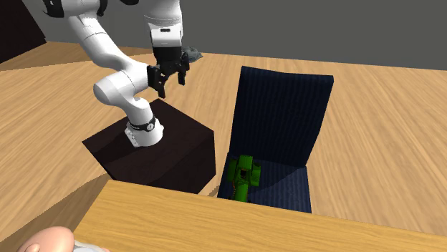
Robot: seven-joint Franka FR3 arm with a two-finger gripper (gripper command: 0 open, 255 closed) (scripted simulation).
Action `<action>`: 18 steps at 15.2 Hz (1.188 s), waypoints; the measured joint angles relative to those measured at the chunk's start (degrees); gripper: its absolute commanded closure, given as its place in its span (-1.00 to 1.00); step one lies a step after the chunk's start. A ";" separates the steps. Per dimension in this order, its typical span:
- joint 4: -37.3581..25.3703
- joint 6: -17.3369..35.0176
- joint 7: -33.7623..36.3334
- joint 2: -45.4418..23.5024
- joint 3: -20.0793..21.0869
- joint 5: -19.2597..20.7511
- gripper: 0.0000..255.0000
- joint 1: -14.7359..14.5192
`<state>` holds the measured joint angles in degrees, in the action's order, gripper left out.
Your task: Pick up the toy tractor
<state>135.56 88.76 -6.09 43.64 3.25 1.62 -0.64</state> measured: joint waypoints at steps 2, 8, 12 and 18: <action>0.65 1.02 -0.68 -0.24 -0.33 0.20 -1.00 -0.08; 5.79 13.71 -7.61 -5.85 -3.16 1.62 -1.00 -1.30; 6.74 22.66 -12.67 -12.39 -5.05 2.20 -1.00 -2.20; 7.08 36.56 -20.28 -23.89 -7.36 1.77 -1.00 -3.91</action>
<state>142.64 125.32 -26.36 19.75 -4.11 3.38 -4.54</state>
